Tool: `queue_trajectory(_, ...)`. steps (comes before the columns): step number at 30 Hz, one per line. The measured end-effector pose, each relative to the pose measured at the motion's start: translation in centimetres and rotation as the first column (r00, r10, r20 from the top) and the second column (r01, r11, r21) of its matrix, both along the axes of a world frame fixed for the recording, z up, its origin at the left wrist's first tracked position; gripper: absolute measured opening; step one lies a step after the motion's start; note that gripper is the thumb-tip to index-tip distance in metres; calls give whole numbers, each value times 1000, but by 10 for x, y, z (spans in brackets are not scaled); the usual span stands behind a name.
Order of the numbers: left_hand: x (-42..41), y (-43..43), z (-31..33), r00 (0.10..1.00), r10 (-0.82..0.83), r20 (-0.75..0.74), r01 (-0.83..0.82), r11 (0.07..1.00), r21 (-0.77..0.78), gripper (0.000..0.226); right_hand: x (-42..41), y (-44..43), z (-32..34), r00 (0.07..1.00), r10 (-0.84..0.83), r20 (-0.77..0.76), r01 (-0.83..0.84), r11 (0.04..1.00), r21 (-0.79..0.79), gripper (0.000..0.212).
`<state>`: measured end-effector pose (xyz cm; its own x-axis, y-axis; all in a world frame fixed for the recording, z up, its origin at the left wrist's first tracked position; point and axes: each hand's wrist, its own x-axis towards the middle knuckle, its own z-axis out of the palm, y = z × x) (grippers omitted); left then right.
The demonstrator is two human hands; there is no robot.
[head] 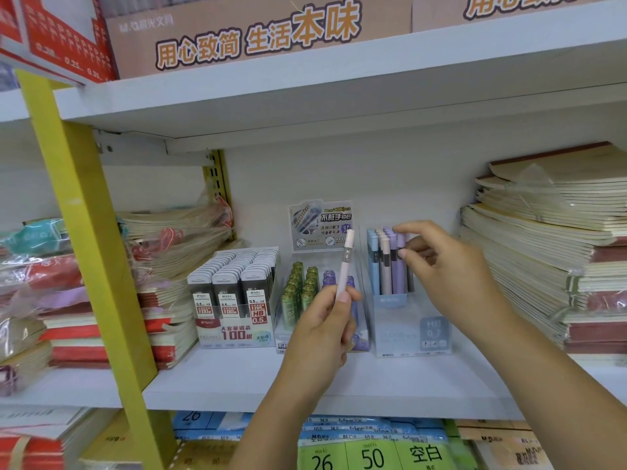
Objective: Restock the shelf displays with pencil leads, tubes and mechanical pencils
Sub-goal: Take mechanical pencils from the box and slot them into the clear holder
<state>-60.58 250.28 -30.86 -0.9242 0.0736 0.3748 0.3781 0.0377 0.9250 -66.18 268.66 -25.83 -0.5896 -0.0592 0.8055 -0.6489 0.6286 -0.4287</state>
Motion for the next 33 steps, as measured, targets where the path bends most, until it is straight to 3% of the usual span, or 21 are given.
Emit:
queue_trajectory(4,2,0,0,1000,4,9,-4,1000,-8,29,-3,-1,1,994,-111,-4,111,981,162,33)
queue_trajectory(8,3,1,4,1000,6,-2,-6,1000,-16,29,5,-5,7,995,-65,-69,72,993,94,30)
queue_trajectory(12,7,3,9,999,-6,-45,5,1000,-21,28,24,-17,14,990,138,10,-136,986,-93,23)
queue_trajectory(15,8,7,11,996,1,-86,-9,996,-91,26,37,-24,18,900,416,130,-377,892,-249,28)
queue_trajectory(17,7,11,13,993,19,-117,-34,991,-131,25,41,-27,19,867,474,152,-413,855,-312,29)
queue_trajectory(20,7,12,13,952,166,-258,-217,958,-186,15,43,-25,23,858,507,80,-422,785,-453,26)
queue_trajectory(22,4,9,11,841,325,-432,-468,838,-280,25,42,-17,27,893,449,-31,-398,754,-523,27)
queue_trajectory(25,3,5,9,734,318,-600,-604,711,-362,43,39,-3,30,944,306,-127,-330,829,-451,36)
queue_trajectory(29,-4,5,-3,764,219,-607,-579,647,-496,48,29,4,21,981,191,14,-184,962,-203,33)
queue_trajectory(33,-9,6,-9,728,216,-651,-609,640,-469,50,25,3,13,983,164,89,-155,984,-92,29)
